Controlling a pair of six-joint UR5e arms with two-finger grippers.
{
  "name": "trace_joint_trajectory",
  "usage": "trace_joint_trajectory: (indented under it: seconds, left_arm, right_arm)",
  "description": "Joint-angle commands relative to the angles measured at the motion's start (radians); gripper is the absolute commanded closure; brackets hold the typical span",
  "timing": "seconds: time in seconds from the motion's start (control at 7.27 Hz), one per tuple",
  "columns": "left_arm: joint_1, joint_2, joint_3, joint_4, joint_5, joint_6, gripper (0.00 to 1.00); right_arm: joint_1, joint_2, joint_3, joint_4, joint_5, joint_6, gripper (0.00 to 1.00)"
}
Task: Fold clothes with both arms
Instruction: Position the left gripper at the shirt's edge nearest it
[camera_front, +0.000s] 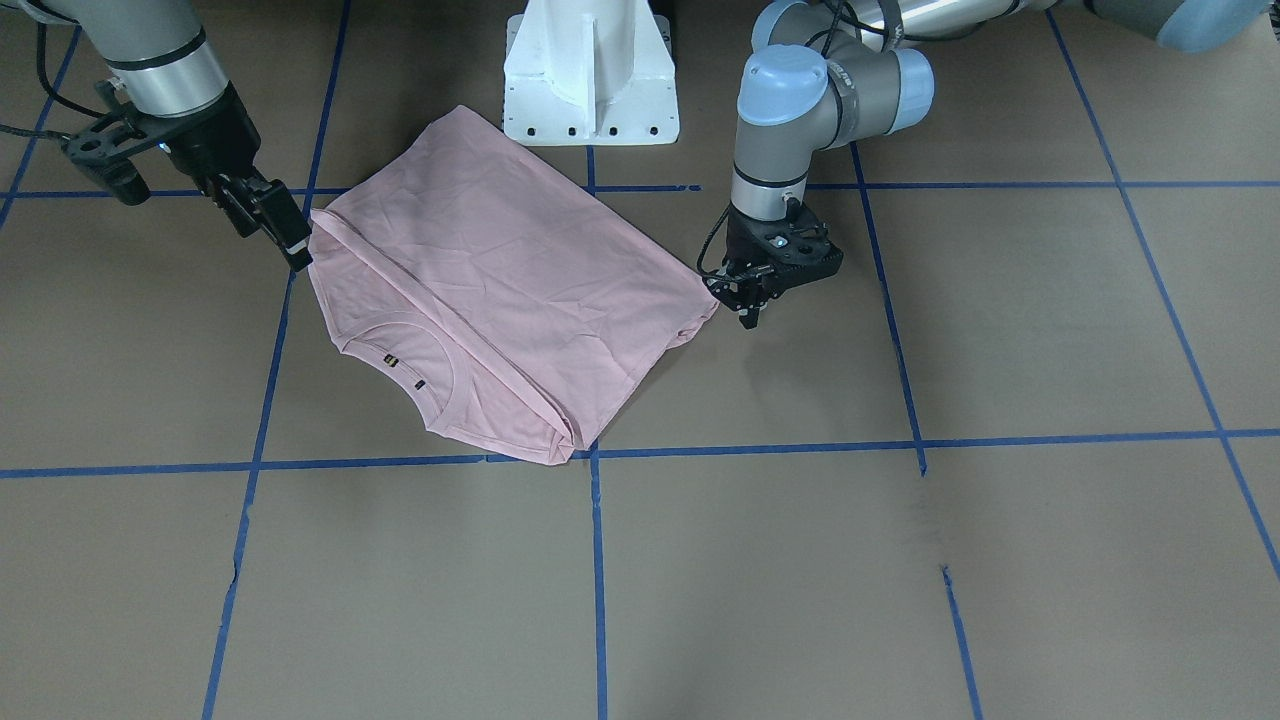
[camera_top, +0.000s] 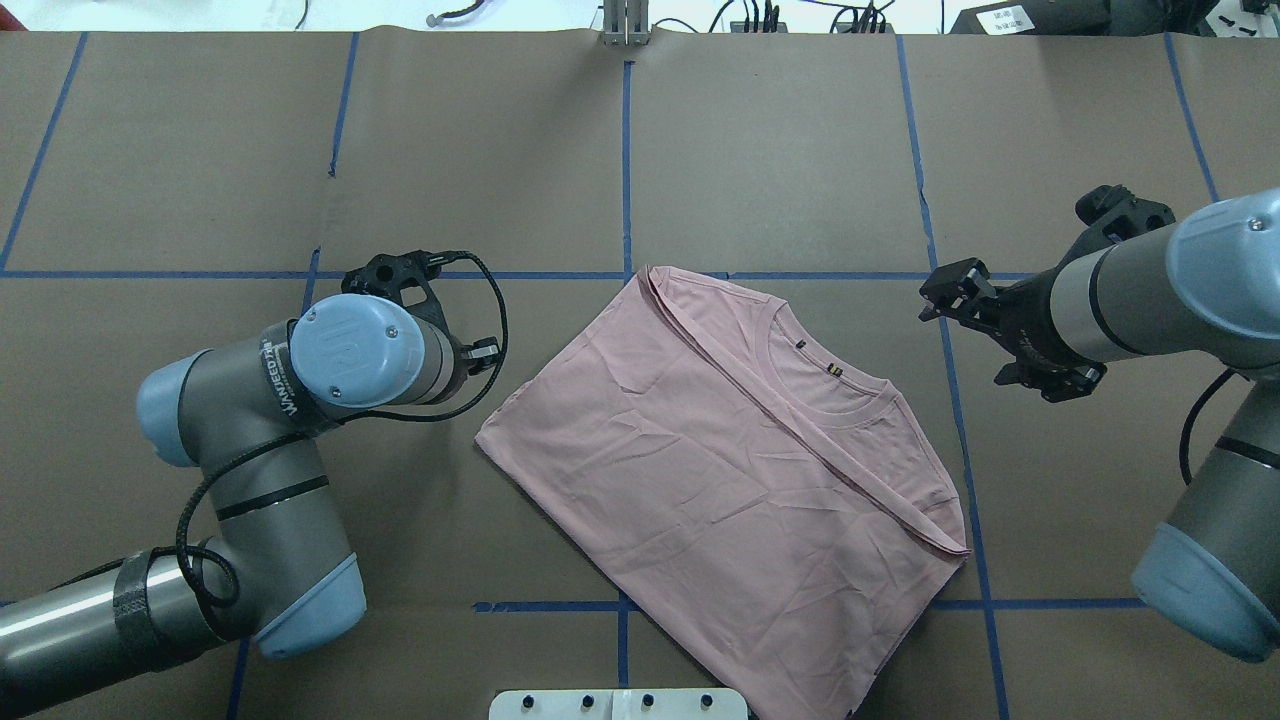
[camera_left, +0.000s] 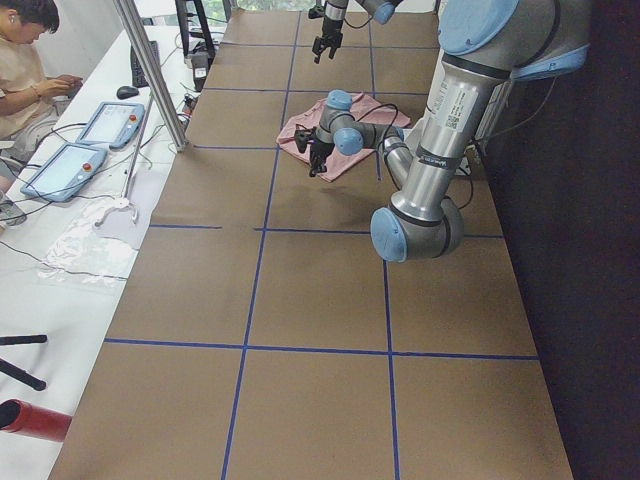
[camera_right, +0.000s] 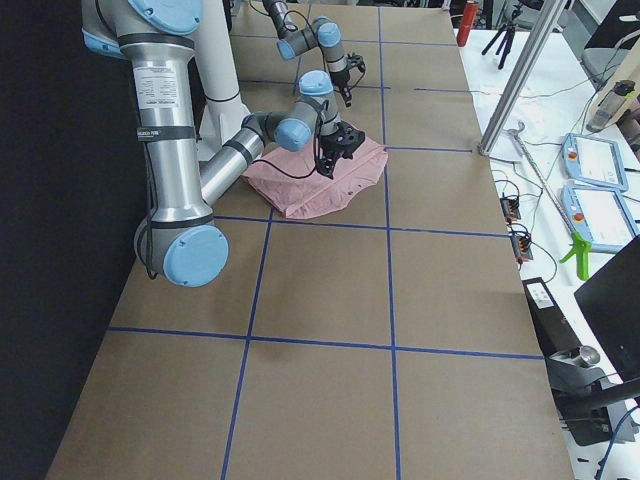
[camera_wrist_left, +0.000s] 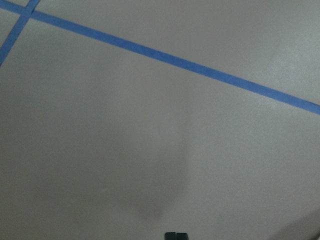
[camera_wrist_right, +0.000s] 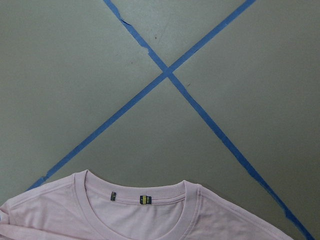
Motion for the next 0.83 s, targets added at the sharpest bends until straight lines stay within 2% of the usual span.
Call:
trace_joint_trajectory:
  seconds: [0.0,0.14,0.69]
  left_arm:
    - [0.034,-0.008,0.014,0.002,-0.002,-0.019,0.55]
    - [0.068,-0.005,0.019,-0.001,0.000,-0.057,0.49]
    - [0.094,0.000,0.019,0.002,0.001,-0.063,0.51]
  right_arm:
    - [0.000,0.000,-0.001,0.000,0.001,0.000,0.00]
    - [0.000,0.000,-0.001,0.000,0.001,0.000,0.00]
    - [0.000,0.002,-0.006,0.000,0.001,-0.001,0.00]
